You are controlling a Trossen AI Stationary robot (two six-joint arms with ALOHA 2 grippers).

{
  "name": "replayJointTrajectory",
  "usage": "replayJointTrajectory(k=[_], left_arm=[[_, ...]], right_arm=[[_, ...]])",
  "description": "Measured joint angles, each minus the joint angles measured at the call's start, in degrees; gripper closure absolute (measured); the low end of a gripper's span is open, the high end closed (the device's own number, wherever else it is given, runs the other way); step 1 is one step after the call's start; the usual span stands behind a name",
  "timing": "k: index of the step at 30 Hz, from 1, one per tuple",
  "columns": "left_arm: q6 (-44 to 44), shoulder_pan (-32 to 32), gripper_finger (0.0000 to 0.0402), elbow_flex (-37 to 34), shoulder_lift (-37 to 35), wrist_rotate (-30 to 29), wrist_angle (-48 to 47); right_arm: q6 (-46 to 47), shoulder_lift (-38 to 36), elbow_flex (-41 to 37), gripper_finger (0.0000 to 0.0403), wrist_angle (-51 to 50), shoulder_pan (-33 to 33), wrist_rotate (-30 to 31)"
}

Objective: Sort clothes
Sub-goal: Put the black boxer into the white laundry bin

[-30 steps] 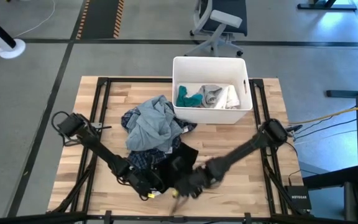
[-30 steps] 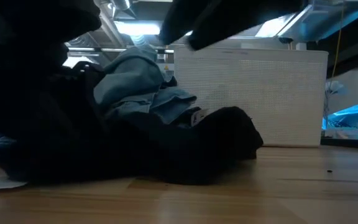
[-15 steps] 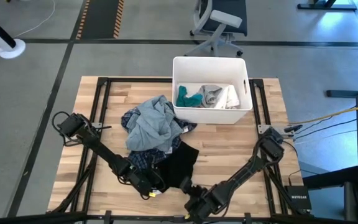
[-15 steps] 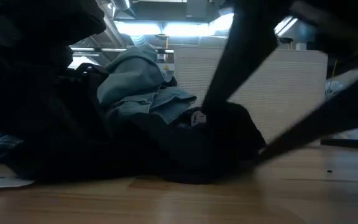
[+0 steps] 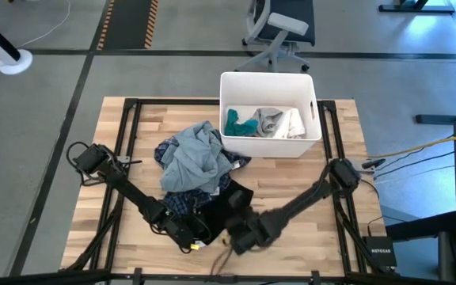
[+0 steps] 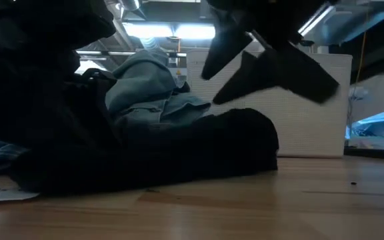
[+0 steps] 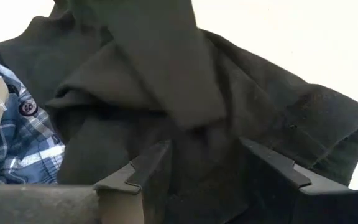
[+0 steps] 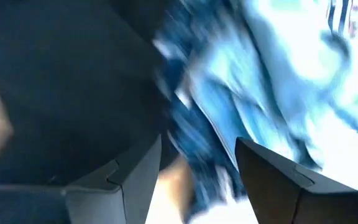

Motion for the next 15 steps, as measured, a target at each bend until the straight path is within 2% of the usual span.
replayJointTrajectory(k=[4,7,10,13,15], left_arm=[[-0.29,-0.06,0.0226,0.00,0.00,0.00,-0.17],[-0.35,-0.09,0.0226,0.00,0.00,0.00,-0.17],[-0.42,-0.11,0.0226,0.00,0.00,0.00,-0.22],[-0.39,-0.09,0.0226,0.00,0.00,0.00,-0.21],[-0.20,-0.11,0.0226,0.00,0.00,0.00,-0.17]], right_arm=[[7.09,-4.31,0.00,0.0178,-11.78,-2.90,0.28],[9.92,-7.35,0.00,0.0178,-16.22,-3.52,-1.64],[8.02,-9.35,0.02,0.0178,-11.58,-2.09,-6.65],[3.29,-9.27,-0.02,0.0178,-2.39,0.74,-12.63],[1.60,-8.32,-0.42,0.0178,4.22,2.57,-14.42]])
